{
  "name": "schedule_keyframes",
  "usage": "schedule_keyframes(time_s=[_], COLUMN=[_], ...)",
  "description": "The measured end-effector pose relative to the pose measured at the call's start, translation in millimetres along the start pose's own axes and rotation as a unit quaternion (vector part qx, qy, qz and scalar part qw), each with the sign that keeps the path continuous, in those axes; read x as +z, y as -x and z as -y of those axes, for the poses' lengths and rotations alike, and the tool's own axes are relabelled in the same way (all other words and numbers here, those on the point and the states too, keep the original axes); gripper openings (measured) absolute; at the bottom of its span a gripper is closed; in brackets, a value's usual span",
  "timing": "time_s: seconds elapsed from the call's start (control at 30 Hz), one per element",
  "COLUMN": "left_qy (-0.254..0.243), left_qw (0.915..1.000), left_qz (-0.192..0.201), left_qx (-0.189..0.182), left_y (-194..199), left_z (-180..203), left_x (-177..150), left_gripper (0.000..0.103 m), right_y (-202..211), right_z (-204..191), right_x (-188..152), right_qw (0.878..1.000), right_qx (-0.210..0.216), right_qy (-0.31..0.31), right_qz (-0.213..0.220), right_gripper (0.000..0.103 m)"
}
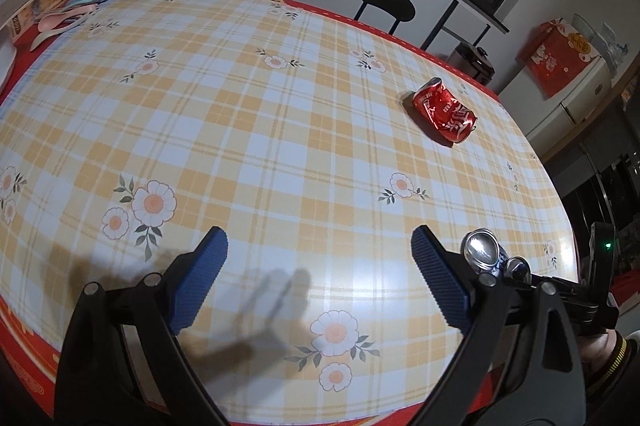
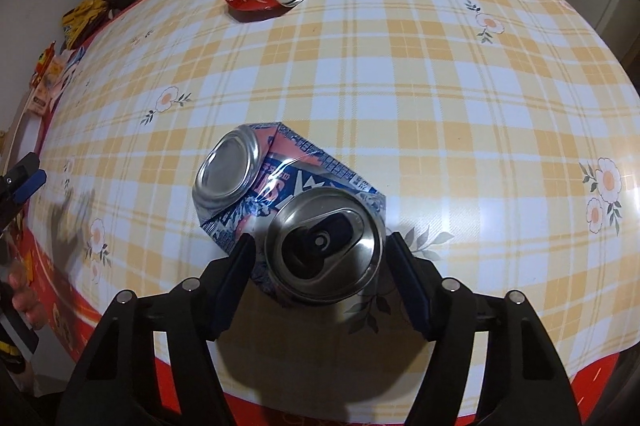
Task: Collect trash
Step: 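Return to the table and grasp the crushed silver-blue cans with the right gripper, then grasp the crushed red can with the left gripper while the right holds the silver-blue cans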
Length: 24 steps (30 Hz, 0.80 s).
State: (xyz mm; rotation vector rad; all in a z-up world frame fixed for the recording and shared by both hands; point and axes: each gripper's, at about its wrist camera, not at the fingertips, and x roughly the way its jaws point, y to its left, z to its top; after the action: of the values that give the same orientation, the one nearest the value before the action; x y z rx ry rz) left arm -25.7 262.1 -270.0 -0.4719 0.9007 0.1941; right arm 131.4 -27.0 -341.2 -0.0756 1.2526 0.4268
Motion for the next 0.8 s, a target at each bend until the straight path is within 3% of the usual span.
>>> schedule_keyframes(time_s=[0.1,0.57,0.8], left_qy=[-0.005,-0.043,-0.065], left_qw=[1.0000,0.9986,0.9974], left_qz=[-0.005,-0.017,-0.008], left_qx=[-0.004,-0.025,-0.029], left_y=[-5.5,-25.0,-53.0], left_z=[2.1,42.0,77.2], left_x=[3.2,12.7,44.4], left_gripper=[0.092,0.092,0.091], right_y=[0.3,25.5,34.5], right_z=[0.7,21.6,48.1], right_x=[0.7,6.6,14.6], right_qw=[1.000,0.999,0.998], right_qx=[-0.004,0.010,0.012], right_qy=[0.000,-0.008,-0.023], right_qz=[0.007,0.050,0.066], right_gripper=[0.056,0.056,0.056])
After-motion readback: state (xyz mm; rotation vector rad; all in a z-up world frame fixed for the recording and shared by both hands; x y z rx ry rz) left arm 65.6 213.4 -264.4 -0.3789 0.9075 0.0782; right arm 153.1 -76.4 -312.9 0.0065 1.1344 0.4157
